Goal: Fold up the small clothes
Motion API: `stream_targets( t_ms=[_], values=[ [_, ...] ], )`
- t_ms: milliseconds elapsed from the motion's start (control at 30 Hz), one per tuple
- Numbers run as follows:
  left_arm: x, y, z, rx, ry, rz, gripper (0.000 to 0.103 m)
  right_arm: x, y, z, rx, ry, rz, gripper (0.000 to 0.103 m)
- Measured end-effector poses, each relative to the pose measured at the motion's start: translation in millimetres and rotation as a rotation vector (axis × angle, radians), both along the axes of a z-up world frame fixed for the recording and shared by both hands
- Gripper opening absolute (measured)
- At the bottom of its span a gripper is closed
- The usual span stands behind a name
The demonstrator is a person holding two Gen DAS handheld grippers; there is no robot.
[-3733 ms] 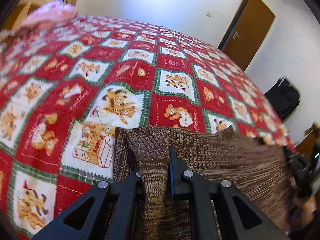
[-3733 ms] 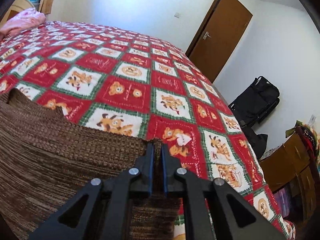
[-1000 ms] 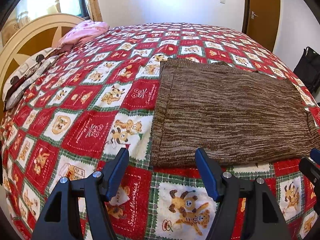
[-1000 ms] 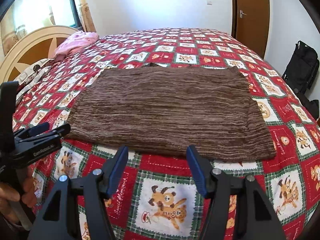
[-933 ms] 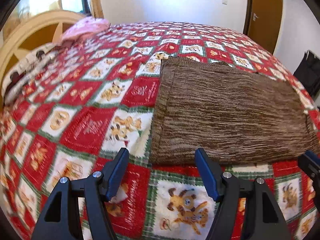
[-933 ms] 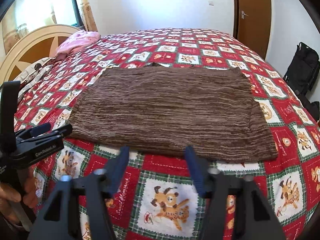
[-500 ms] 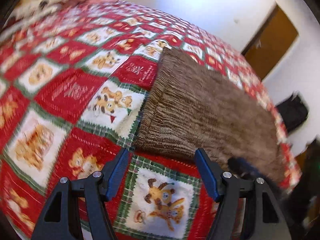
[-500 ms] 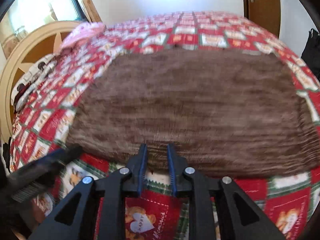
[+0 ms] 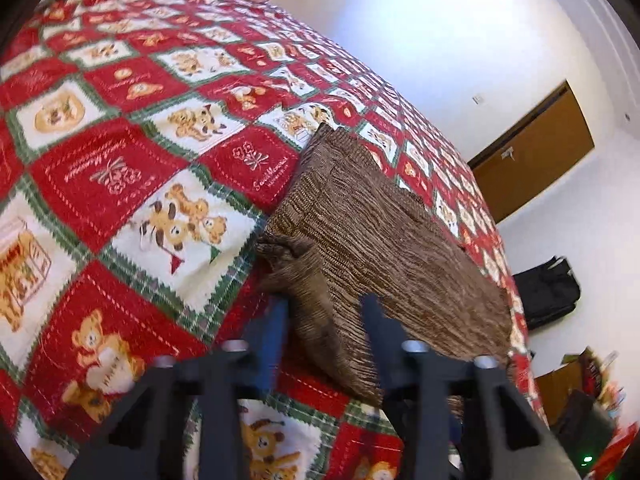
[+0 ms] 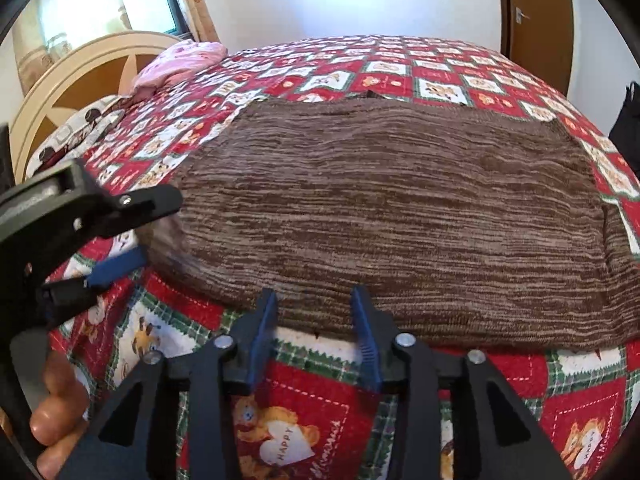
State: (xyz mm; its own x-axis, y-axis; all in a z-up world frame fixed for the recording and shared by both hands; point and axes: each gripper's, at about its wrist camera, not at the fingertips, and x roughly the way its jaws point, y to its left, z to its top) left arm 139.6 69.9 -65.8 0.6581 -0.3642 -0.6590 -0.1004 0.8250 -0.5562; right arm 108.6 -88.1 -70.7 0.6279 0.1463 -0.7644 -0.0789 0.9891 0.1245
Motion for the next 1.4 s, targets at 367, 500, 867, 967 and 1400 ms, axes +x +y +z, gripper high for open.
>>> stream_targets(
  t_ms=[367, 500, 867, 967, 1400],
  values=[
    [-4, 33, -21, -0.203, 0.089, 0.06, 0.045, 17, -8, 30, 0.08, 0.044, 0.033, 0.052],
    [5, 30, -18, -0.173, 0.068, 0.054, 0.048, 50, -1, 61, 0.096, 0.001, 0.071, 0.074],
    [1, 31, -27, -0.084, -0.015, 0.081, 0.016, 159, 83, 32, 0.031, 0.107, 0.167, 0.074],
    [0, 30, -27, -0.072, -0.028, 0.075, 0.016, 172, 110, 17, -0.102, 0.11, 0.197, 0.074],
    [-2, 22, -28, 0.009, -0.06, 0.063, 0.016, 176, 132, -6, -0.342, 0.073, 0.26, 0.042]
  ],
)
